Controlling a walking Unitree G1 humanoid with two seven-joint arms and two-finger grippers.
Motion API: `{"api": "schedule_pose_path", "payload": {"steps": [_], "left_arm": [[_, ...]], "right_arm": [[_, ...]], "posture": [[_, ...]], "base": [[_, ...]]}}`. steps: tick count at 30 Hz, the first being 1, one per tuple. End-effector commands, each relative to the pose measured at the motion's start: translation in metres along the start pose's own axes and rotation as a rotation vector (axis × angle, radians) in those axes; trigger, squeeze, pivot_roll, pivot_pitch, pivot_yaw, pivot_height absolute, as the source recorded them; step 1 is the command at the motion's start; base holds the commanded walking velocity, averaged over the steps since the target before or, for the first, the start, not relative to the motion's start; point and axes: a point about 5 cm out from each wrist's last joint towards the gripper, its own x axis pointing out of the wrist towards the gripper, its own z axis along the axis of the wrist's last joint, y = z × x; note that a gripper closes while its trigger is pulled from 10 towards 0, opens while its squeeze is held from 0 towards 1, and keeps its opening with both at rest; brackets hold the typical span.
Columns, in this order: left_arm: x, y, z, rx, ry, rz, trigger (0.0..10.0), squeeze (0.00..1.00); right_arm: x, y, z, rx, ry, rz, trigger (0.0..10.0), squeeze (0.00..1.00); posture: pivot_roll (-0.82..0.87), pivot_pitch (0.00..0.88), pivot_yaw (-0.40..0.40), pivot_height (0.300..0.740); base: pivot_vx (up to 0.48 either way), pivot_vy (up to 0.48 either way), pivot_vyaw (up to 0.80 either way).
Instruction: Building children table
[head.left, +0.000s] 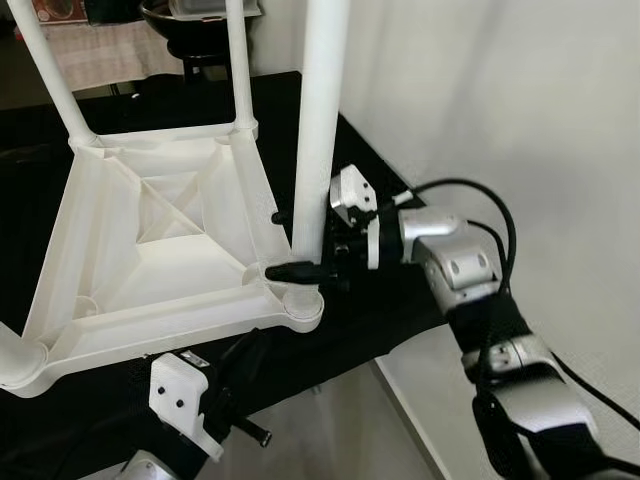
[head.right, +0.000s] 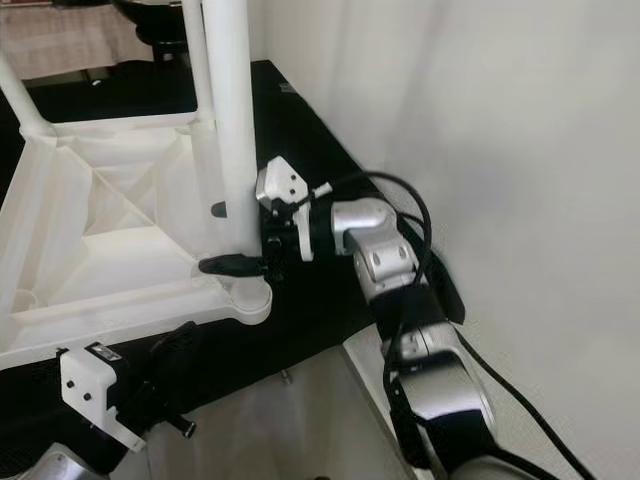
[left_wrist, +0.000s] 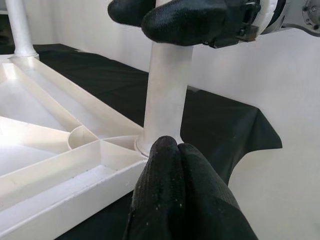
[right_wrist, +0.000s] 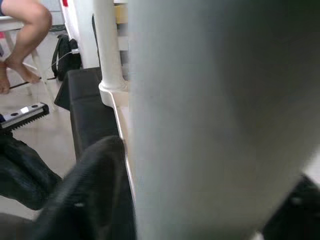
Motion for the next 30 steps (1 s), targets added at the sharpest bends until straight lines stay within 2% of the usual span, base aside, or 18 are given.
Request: {"api": "schedule_pose_path", "payload": {"steps": [1, 10, 11, 12, 13, 15, 16, 17, 18, 19, 20, 22, 23, 24, 25, 27, 28, 30], "left_arm": [[-0.001, -0.002, 0.000, -0.011, 0.007, -0.003, 10.0, 0.00], [-0.001, -0.002, 0.001, -0.011, 0.007, -0.003, 10.0, 0.00], [-0.001, -0.002, 0.001, -0.010, 0.007, -0.004, 10.0, 0.00], [-0.001, -0.002, 0.000, -0.010, 0.007, -0.004, 10.0, 0.00], [-0.001, -0.002, 0.000, -0.010, 0.007, -0.004, 10.0, 0.00], [-0.001, -0.001, 0.000, -0.008, 0.008, -0.005, 10.0, 0.00], [-0.001, 0.000, 0.000, -0.007, 0.008, -0.005, 10.0, 0.00], [-0.001, 0.001, 0.000, -0.004, 0.007, -0.001, 10.0, 0.00], [-0.001, 0.001, 0.000, -0.004, 0.007, -0.001, 10.0, 0.00], [-0.001, 0.002, 0.000, -0.002, 0.006, 0.003, 10.0, 0.00], [-0.001, 0.004, 0.000, 0.001, 0.007, 0.005, 10.0, 0.00], [0.000, 0.004, -0.001, 0.002, 0.007, 0.005, 10.0, 0.00], [0.000, 0.005, -0.001, 0.002, 0.008, 0.005, 10.0, 0.00], [0.000, 0.005, -0.001, 0.002, 0.008, 0.005, 10.0, 0.00], [0.001, 0.005, -0.002, 0.002, 0.009, -0.004, 10.0, 0.00], [0.001, 0.005, -0.002, 0.002, 0.009, -0.004, 10.0, 0.00], [0.003, 0.005, -0.003, 0.003, 0.009, -0.010, 10.0, 0.00], [0.003, 0.005, -0.003, 0.001, 0.007, -0.001, 10.0, 0.00]], "right_arm": [[0.003, -0.005, 0.000, 0.005, -0.001, -0.016, 0.0, 0.00], [-0.004, -0.009, -0.010, 0.036, -0.001, -0.123, 0.0, 0.00], [-0.006, -0.010, -0.012, 0.038, -0.002, -0.143, 0.0, 0.00], [-0.008, -0.011, -0.015, 0.045, 0.005, -0.220, 0.0, 0.00], [-0.008, -0.011, -0.015, 0.045, 0.005, -0.220, 0.0, 0.00], [-0.006, -0.006, -0.025, 0.072, 0.035, -0.390, 0.0, 0.00], [-0.005, -0.005, -0.027, 0.078, 0.042, -0.432, 0.0, 0.00], [0.002, 0.008, -0.033, 0.109, 0.038, -0.473, 0.0, 0.00], [0.002, 0.008, -0.033, 0.109, 0.038, -0.473, 0.0, 0.00], [0.008, 0.020, -0.037, 0.134, 0.025, -0.493, 0.0, 0.00], [0.011, 0.026, -0.039, 0.159, 0.009, -0.524, 3.7, 0.00], [0.011, 0.028, -0.041, 0.175, 0.000, -0.544, 3.7, 0.00], [0.011, 0.027, -0.041, 0.180, -0.005, -0.552, 7.5, 0.00], [0.011, 0.027, -0.041, 0.180, -0.005, -0.552, 7.5, 0.00], [0.010, 0.022, -0.040, 0.166, -0.010, -0.581, 10.0, 0.00], [0.010, 0.022, -0.040, 0.166, -0.010, -0.581, 10.0, 0.00], [0.004, 0.008, -0.035, 0.122, -0.017, -0.681, 10.0, 1.00], [-0.001, 0.002, -0.032, 0.105, -0.024, -0.728, 10.0, 1.00]], "posture": [[-0.06, 0.123, -0.083, 0.740], [-0.07, 0.126, -0.078, 0.740], [-0.07, 0.124, -0.079, 0.740], [-0.07, 0.123, -0.083, 0.740], [-0.07, 0.123, -0.083, 0.740], [-0.07, 0.122, -0.088, 0.740], [-0.07, 0.122, -0.088, 0.740], [-0.07, 0.124, -0.080, 0.740], [-0.07, 0.124, -0.080, 0.740], [-0.08, 0.121, -0.068, 0.740], [-0.09, 0.109, -0.062, 0.740], [-0.09, 0.109, -0.062, 0.740], [-0.09, 0.109, -0.062, 0.740], [-0.09, 0.109, -0.062, 0.740], [-0.09, 0.099, -0.063, 0.740], [-0.09, 0.099, -0.063, 0.740], [-0.09, 0.094, -0.070, 0.740], [-0.10, 0.090, -0.072, 0.740]], "base": [[0.000, 0.000, 0.00], [0.000, 0.000, 0.00], [0.000, 0.000, 0.00], [0.000, 0.000, 0.00], [0.000, 0.000, 0.00], [0.000, 0.000, 0.00], [0.000, 0.000, 0.00], [0.000, 0.000, 0.00], [0.000, 0.000, 0.00], [0.000, 0.000, 0.00], [0.000, 0.000, 0.00], [0.000, 0.000, 0.00], [0.000, 0.000, 0.00], [0.000, 0.000, 0.00], [0.000, 0.000, 0.00], [0.000, 0.000, 0.00], [0.000, 0.000, 0.00], [0.000, 0.000, 0.00]]}}
